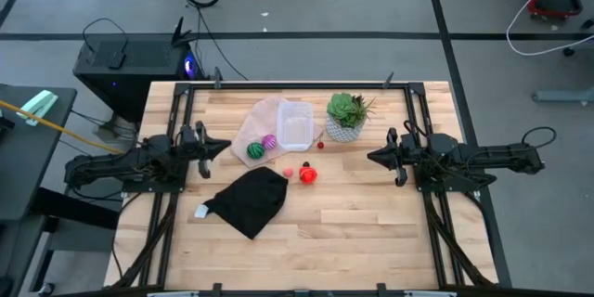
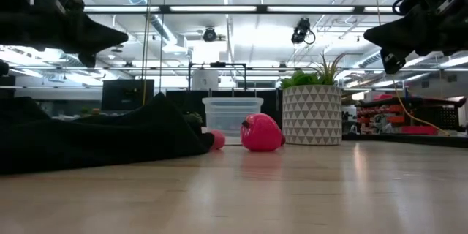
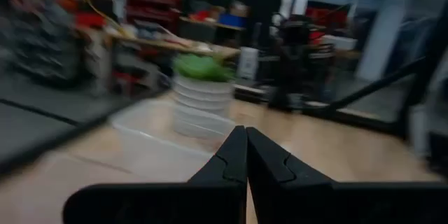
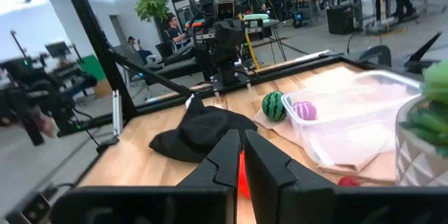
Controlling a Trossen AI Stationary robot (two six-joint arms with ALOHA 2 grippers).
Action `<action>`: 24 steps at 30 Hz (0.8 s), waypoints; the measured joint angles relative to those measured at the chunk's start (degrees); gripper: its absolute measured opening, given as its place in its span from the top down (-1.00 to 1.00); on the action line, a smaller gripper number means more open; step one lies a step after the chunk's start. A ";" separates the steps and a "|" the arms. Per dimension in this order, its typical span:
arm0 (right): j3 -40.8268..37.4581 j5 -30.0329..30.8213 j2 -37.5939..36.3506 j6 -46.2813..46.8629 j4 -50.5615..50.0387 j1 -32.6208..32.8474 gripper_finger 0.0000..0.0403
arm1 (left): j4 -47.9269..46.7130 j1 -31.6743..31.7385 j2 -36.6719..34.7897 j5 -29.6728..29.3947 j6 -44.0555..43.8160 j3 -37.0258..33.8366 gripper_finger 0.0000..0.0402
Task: Pick and placing Produce into tupperware
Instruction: Put the watermelon into the transparent bin
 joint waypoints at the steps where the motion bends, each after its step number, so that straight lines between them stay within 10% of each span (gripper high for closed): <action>1: 0.02 -0.02 0.00 1.43 0.00 0.00 0.86 | 0.14 0.01 0.00 -0.93 1.35 0.00 0.95; 16: 0.00 3.77 0.00 21.86 0.25 0.00 0.86 | 0.34 0.04 0.00 -1.88 -9.00 0.00 0.87; 24: 0.00 13.74 0.02 49.75 1.75 -0.04 0.86 | 6.11 0.04 0.00 -2.18 -25.79 0.02 0.91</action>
